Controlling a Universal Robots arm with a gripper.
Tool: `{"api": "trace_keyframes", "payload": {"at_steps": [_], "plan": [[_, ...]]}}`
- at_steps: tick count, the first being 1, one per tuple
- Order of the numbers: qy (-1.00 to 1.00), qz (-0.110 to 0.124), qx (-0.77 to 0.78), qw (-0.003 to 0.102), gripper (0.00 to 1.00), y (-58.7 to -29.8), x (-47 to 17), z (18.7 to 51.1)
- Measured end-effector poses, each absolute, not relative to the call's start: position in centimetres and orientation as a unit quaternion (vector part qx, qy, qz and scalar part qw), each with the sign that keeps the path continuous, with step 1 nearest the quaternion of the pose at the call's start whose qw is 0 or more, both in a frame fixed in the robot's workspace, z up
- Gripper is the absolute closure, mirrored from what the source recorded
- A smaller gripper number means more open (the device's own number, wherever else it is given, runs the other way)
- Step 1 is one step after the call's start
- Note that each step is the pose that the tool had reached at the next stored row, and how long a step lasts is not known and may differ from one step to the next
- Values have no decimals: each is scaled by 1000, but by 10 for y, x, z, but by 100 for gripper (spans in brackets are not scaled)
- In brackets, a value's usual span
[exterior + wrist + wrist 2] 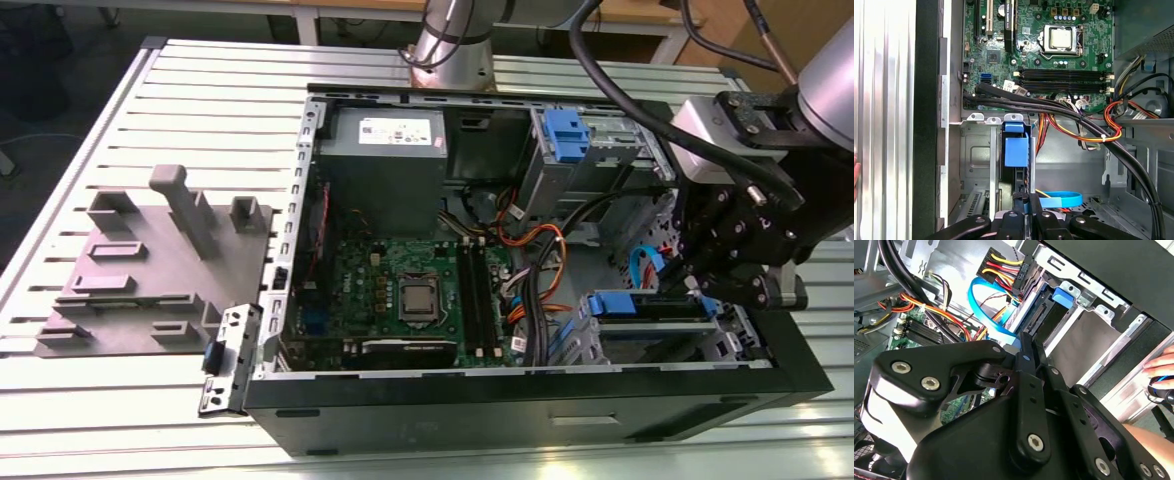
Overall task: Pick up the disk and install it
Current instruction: 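Insert the first disk wire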
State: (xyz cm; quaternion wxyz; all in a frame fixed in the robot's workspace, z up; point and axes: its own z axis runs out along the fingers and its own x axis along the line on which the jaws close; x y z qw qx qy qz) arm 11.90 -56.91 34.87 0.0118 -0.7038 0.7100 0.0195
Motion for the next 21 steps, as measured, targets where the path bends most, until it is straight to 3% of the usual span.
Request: {"api": "trace_keyframes", "payload": {"at_steps": [21], "plan": [[710, 22, -704, 15, 84, -569, 119, 341]]}}
